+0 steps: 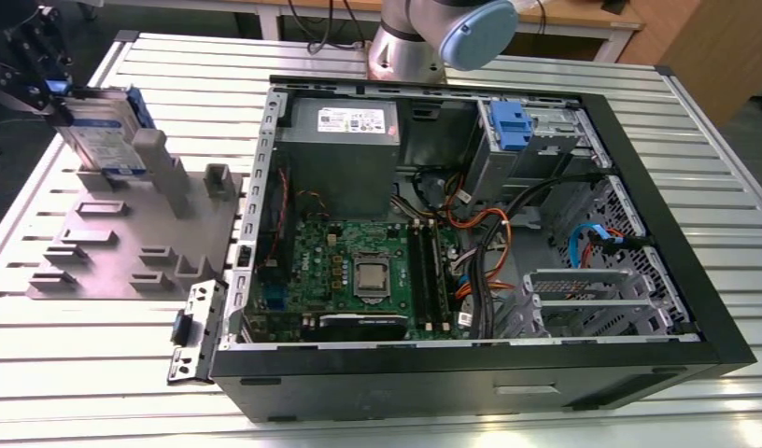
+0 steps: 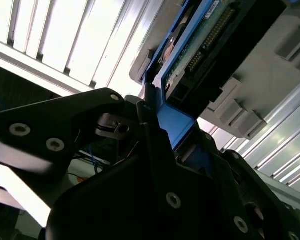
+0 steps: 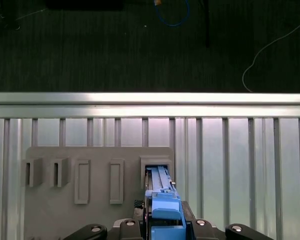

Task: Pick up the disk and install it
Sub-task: 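Pick up the disk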

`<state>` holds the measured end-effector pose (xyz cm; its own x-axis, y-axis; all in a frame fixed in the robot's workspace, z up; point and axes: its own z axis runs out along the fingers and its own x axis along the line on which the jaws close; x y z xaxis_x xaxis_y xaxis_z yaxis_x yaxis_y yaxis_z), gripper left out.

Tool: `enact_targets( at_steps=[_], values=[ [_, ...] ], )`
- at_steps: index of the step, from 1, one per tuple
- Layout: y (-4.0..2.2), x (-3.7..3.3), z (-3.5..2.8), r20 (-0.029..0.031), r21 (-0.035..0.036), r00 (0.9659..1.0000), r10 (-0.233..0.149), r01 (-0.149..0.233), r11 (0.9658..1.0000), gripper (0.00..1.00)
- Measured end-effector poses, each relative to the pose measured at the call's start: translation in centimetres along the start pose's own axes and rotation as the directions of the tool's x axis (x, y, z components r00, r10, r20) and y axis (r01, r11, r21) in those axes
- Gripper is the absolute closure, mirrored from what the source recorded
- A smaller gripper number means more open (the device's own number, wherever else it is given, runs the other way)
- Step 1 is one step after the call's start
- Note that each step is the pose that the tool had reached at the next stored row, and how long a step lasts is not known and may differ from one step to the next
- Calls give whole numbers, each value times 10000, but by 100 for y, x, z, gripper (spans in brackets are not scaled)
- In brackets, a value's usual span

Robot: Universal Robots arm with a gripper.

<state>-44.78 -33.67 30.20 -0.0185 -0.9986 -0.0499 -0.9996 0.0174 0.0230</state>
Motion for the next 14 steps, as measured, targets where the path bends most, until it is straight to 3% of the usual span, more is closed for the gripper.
enact_targets(
  at_steps=[14],
  values=[
    [1, -8, -46, -16, -5, 10000, 1, -1, 10000, 63]
  ],
)
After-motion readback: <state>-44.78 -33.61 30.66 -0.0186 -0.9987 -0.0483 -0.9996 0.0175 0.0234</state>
